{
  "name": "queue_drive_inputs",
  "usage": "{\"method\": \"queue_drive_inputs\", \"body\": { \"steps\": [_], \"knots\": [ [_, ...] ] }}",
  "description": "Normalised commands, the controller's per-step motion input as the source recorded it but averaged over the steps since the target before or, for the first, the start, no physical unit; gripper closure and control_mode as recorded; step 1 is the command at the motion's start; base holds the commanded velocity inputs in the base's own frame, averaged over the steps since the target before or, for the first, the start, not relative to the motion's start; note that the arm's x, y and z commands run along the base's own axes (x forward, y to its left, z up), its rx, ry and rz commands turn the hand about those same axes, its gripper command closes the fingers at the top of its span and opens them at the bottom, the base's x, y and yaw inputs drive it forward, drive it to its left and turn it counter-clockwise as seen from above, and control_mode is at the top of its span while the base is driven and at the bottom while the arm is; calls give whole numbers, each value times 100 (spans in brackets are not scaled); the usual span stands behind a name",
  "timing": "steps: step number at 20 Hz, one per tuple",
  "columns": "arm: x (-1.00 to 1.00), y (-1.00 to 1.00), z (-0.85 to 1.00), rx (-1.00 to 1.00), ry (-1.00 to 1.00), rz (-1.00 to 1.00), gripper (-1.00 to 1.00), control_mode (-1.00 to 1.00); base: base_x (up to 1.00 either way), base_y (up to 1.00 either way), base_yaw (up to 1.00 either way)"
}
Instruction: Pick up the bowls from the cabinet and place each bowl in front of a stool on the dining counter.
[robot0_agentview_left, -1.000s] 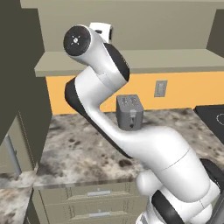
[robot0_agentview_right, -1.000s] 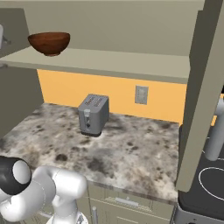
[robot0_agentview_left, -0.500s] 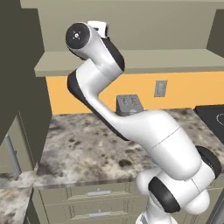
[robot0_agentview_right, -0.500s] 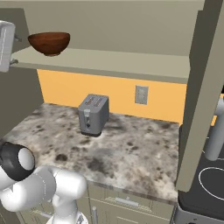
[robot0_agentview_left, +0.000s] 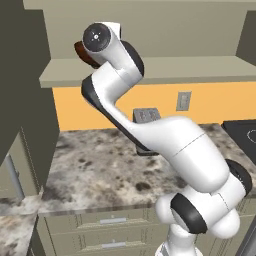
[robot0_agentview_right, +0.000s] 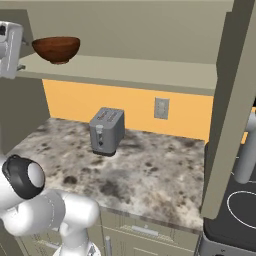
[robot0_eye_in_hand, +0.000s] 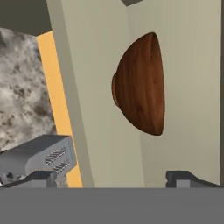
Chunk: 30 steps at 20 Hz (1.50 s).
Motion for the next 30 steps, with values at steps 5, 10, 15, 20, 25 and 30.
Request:
{"method": "queue_drive_inputs", "body": {
  "steps": [5, 10, 15, 20, 25, 30],
  "knots": [
    [37, 0, -6, 0, 0, 12, -100, -100, 0, 0, 0],
    [39, 0, -2, 0, 0, 7, -100, -100, 0, 0, 0],
    [26, 0, -2, 0, 0, 2, -100, -100, 0, 0, 0],
    [28, 0, 0, 0, 0, 0, -100, -100, 0, 0, 0],
    [23, 4, 0, 0, 0, 0, -100, -100, 0, 0, 0],
    [13, 9, 0, 0, 0, 0, -100, -100, 0, 0, 0]
  ]
}}
